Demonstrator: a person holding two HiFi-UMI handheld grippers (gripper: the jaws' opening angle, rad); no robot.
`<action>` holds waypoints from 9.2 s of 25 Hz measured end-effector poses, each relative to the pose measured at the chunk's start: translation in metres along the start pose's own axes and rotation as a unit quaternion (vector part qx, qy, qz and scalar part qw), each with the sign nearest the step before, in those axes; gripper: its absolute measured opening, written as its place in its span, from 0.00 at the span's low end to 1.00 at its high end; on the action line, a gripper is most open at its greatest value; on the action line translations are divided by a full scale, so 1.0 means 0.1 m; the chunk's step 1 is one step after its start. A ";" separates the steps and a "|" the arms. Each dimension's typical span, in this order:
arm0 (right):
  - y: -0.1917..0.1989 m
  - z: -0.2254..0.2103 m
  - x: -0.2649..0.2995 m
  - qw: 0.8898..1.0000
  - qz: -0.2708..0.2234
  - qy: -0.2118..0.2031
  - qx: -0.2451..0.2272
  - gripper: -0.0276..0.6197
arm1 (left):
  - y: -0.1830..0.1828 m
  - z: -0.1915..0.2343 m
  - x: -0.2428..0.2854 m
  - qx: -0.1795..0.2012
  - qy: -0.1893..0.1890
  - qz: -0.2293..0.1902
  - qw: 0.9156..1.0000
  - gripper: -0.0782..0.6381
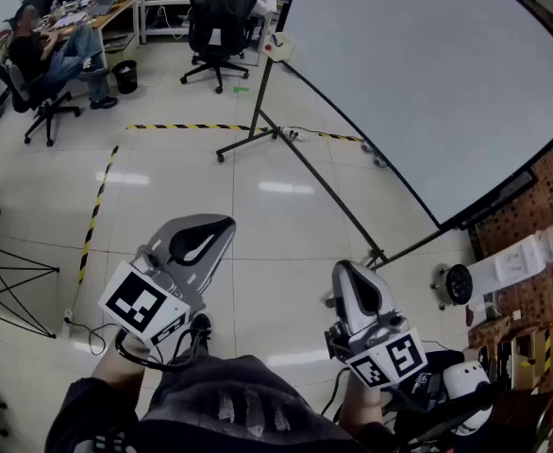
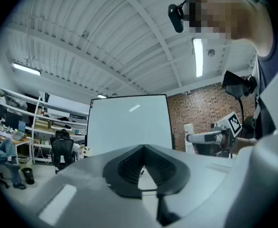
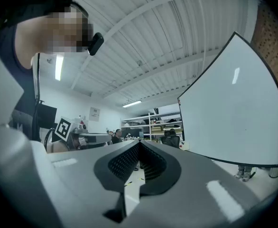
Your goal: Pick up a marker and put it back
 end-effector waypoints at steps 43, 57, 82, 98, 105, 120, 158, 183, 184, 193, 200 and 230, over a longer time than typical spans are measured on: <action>-0.85 -2.86 4.75 0.996 0.013 -0.078 -0.026 0.04 | -0.59 4.13 2.85 0.020 -0.085 0.037 0.995 0.12; -1.08 -3.58 6.40 0.998 0.049 -0.020 -0.029 0.04 | -0.59 6.00 4.00 0.012 -0.024 0.027 0.999 0.12; -1.23 -4.98 7.97 0.997 0.062 -0.018 -0.036 0.04 | -0.75 7.30 5.58 -0.021 -0.027 0.023 0.999 0.12; -0.37 -5.52 8.57 0.989 0.132 0.057 -0.025 0.36 | -0.28 7.47 5.70 -0.068 -0.028 0.084 0.994 0.12; -0.09 -5.60 8.79 0.988 0.143 0.049 -0.020 0.35 | -0.18 7.49 5.80 -0.073 -0.032 0.108 0.991 0.12; 0.03 -5.67 8.93 0.990 0.109 0.079 -0.043 0.13 | -0.04 7.50 5.93 -0.078 -0.040 0.142 0.986 0.12; -2.00 -4.91 8.43 0.983 -0.036 0.049 -0.176 0.10 | -0.78 7.71 5.29 -0.011 -0.071 0.016 0.997 0.12; -2.00 -3.74 7.48 0.982 -0.031 0.054 -0.178 0.10 | -0.72 7.00 4.31 0.018 -0.020 0.001 1.000 0.12; -2.00 -3.73 7.43 0.982 -0.032 0.054 -0.179 0.10 | -0.73 6.95 4.30 0.019 -0.019 0.001 1.000 0.12; -1.93 -3.63 6.61 0.981 -0.054 0.028 -0.185 0.10 | -0.87 6.18 4.16 0.037 -0.035 -0.002 0.999 0.12; -1.60 -3.67 5.57 0.983 -0.051 -0.014 -0.178 0.10 | -0.85 5.04 4.04 0.038 -0.070 0.000 0.997 0.12; -1.09 -2.02 4.40 0.974 0.002 -0.136 -0.184 0.10 | -0.42 3.20 1.84 -0.006 -0.193 0.016 0.981 0.12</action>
Point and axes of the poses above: the fingertips, and each gripper's own axes: x forward along the fingers, z to its left, y out of its underside, the point moved 7 cm from there along -x, backward along the fingers, and after that the axes turned 14 degrees about z, right-handed, at the moved point
